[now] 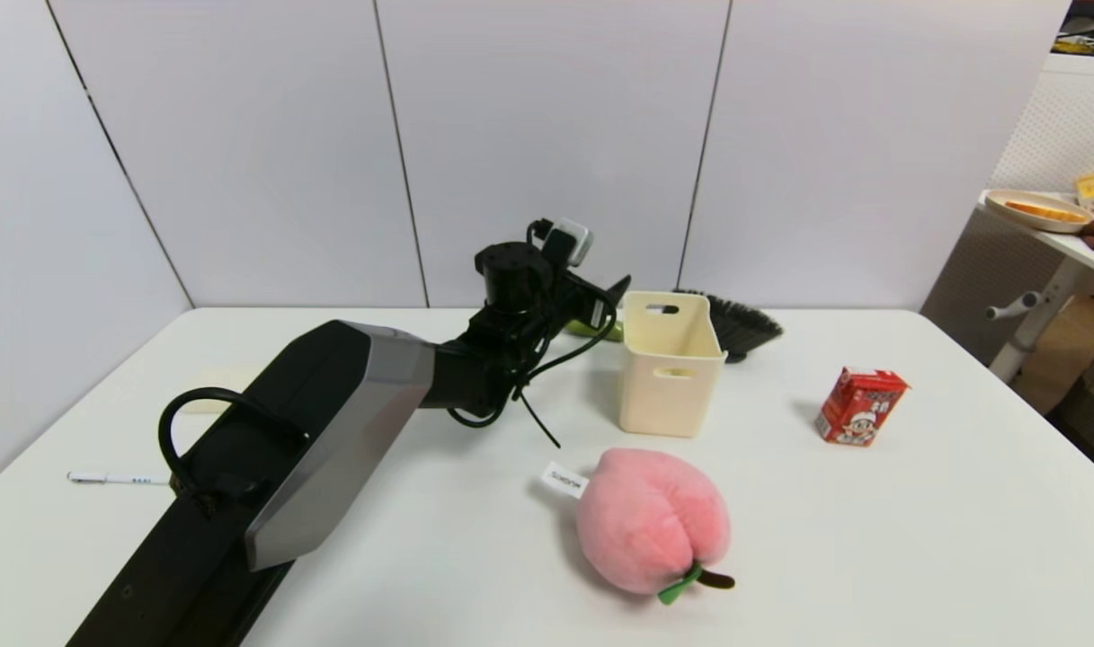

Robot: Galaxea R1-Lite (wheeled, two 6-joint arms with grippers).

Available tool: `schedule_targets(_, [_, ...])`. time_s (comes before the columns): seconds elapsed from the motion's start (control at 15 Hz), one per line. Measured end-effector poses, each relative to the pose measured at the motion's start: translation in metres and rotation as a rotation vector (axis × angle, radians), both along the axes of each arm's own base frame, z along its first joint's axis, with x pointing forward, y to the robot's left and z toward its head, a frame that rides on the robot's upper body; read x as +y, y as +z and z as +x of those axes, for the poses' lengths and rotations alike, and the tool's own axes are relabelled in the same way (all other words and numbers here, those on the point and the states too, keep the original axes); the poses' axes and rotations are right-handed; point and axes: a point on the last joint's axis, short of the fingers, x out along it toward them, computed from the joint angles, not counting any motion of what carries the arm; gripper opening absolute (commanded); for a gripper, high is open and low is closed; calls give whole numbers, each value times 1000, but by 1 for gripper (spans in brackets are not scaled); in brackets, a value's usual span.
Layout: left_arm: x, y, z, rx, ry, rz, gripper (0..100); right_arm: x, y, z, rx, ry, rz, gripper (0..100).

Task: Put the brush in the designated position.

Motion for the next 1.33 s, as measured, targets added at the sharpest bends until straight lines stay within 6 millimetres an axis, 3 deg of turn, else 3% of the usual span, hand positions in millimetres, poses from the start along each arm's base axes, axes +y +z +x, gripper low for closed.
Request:
schedule_targets(0.33, [46,47,-5,42,75,181,100,0,0,0,0,0,0,100])
schedule_targets(0.53, [85,85,-36,172,100,292,100,0,0,0,0,0,0,100])
schedule_targets(0.73, [136,117,-96,371,126,397,100,0,0,0,1,0,0,100])
schedule_targets(0.93, [187,132,-175,527,158,451,100,0,0,0,1,0,0,100])
schedule_targets(1.07, [221,139,-231,514,212,406,100,0,0,0,0,0,0,100])
schedule_targets(1.2, [245,124,-279,476,263,356,100,0,0,0,0,0,0,100])
schedule_targets(1.33, [263,98,-322,407,314,290,100,0,0,0,0,0,0,100])
